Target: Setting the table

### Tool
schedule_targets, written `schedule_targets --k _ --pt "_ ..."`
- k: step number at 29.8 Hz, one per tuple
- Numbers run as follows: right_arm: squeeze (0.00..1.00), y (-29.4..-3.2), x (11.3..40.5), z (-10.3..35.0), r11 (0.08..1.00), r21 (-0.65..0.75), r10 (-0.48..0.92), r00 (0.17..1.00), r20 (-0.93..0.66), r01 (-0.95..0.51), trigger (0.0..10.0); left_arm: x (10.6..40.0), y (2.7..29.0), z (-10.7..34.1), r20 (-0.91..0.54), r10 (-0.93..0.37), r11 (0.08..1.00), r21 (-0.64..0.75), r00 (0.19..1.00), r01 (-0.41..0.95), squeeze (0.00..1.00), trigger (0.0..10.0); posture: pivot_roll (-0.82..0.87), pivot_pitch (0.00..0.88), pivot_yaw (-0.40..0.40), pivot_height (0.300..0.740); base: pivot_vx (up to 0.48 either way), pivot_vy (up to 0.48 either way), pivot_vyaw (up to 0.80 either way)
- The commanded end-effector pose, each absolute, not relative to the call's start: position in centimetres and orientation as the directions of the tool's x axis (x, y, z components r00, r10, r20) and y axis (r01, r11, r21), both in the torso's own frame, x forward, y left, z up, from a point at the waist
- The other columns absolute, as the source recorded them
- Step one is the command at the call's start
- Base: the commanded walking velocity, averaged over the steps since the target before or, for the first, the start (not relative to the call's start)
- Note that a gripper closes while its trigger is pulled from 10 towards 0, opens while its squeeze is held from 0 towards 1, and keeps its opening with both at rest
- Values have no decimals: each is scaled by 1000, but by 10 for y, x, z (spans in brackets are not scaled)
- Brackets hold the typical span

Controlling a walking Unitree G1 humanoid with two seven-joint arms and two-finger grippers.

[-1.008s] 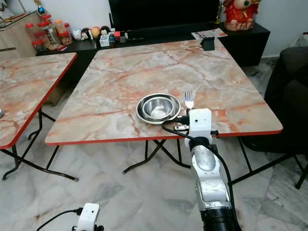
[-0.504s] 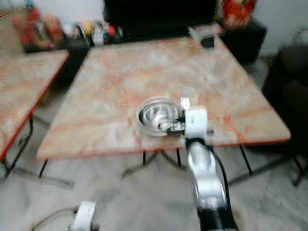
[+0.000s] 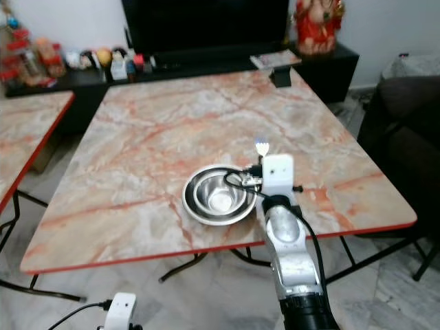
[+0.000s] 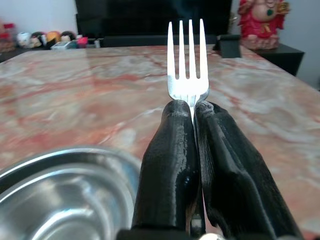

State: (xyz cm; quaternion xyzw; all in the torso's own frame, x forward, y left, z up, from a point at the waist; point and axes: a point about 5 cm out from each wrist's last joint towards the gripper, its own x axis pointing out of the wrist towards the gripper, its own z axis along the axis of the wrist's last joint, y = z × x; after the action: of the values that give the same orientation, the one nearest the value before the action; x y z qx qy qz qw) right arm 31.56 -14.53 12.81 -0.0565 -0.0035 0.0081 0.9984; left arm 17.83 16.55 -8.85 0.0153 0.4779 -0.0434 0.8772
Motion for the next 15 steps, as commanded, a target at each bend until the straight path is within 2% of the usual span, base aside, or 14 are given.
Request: schedule_targets --k 1,5,9,15 --pt "0 -152 317 128 991 -130 -13 1000 -6 13 10000 181 161 -87 -836 -70 996 -24 544 91 0 10000 -283 0 81 740 352 0 0" --pt "0 -154 317 127 990 -134 -36 999 -12 34 10000 182 161 -87 -836 -70 996 -26 545 89 0 10000 -281 0 81 740 325 0 0" --pt "0 -159 317 121 981 -185 -71 996 -56 60 10000 181 162 -87 -837 -70 996 -26 543 89 0 10000 -281 0 83 740 0 0 0" --pt "0 -165 315 115 980 -175 -108 990 -91 91 10000 179 164 -88 -840 -71 996 -26 538 91 0 10000 -279 0 90 740 0 0 0"
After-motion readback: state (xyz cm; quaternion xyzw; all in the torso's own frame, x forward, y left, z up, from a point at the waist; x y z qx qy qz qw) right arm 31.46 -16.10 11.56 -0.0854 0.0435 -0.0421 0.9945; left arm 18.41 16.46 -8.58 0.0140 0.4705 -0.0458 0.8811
